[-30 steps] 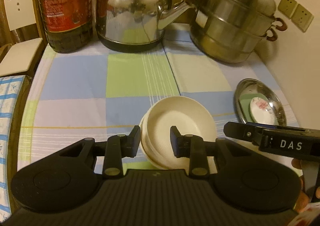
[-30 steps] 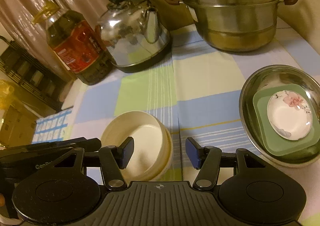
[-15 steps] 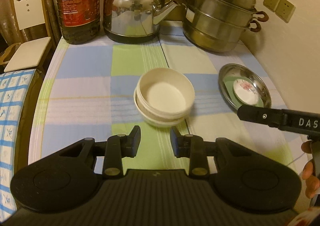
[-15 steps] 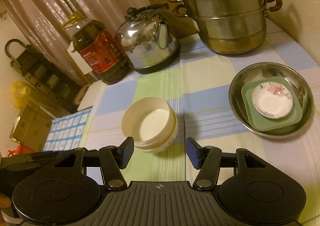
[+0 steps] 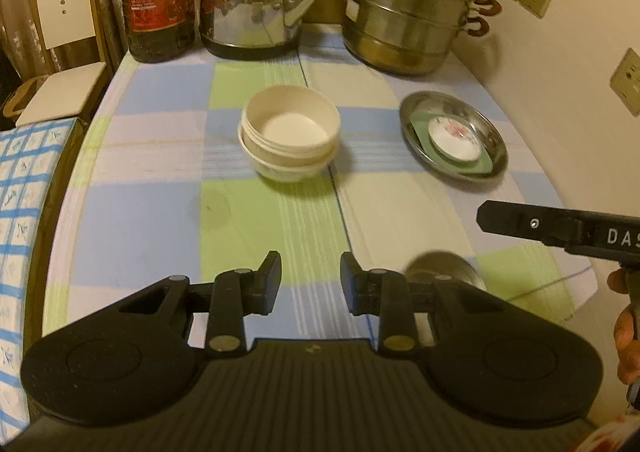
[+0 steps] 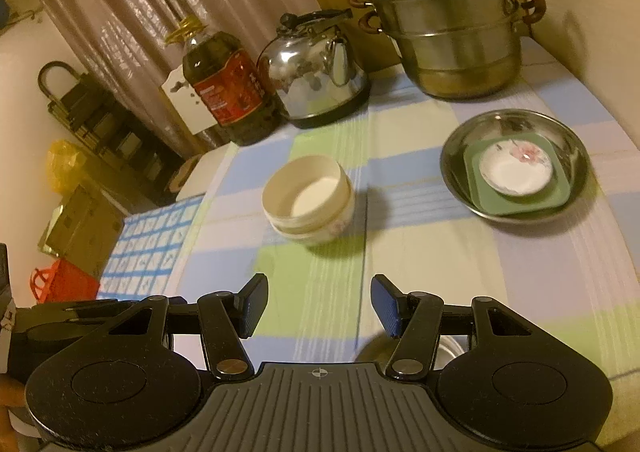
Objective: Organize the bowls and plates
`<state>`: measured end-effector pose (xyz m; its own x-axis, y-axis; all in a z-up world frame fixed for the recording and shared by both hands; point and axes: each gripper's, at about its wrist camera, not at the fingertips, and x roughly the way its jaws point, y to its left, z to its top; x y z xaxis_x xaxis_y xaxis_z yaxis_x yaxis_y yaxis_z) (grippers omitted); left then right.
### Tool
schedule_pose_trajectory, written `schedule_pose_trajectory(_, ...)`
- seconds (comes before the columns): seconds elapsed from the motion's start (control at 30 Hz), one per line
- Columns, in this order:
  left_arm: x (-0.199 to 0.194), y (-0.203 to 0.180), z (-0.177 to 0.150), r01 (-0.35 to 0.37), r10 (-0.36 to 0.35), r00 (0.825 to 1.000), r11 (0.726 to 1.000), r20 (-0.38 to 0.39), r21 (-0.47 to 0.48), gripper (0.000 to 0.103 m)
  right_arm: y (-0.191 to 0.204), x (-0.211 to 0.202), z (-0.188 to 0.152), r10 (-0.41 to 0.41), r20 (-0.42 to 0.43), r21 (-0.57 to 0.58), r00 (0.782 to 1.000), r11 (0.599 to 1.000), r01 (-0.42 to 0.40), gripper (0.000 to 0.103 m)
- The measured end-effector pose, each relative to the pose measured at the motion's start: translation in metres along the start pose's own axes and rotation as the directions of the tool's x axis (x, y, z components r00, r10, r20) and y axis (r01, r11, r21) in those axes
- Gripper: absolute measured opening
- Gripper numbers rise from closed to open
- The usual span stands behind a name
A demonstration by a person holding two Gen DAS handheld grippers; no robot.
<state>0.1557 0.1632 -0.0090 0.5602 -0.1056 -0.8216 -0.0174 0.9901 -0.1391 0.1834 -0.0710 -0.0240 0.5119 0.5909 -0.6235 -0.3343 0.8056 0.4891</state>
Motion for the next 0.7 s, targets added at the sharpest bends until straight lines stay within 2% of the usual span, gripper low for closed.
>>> schedule_pose_trajectory(0.47,-0.008,-0.036,-0.053,-0.016,0.015,0.998,1.000,-0.060,-0.020,0.028,-0.030,-0.032,-0.050,-0.057,-0.082,-0.040,0.995,0.998,0.053,0.057)
schedule_pose_trajectory(0.7,-0.004,-0.045,-0.070,-0.011,0.008,0.996,0.999,-0.088,-0.034,0.028,-0.043,-0.041,-0.071,-0.083,-0.122,-0.054,0.989,0.996,0.076,0.057)
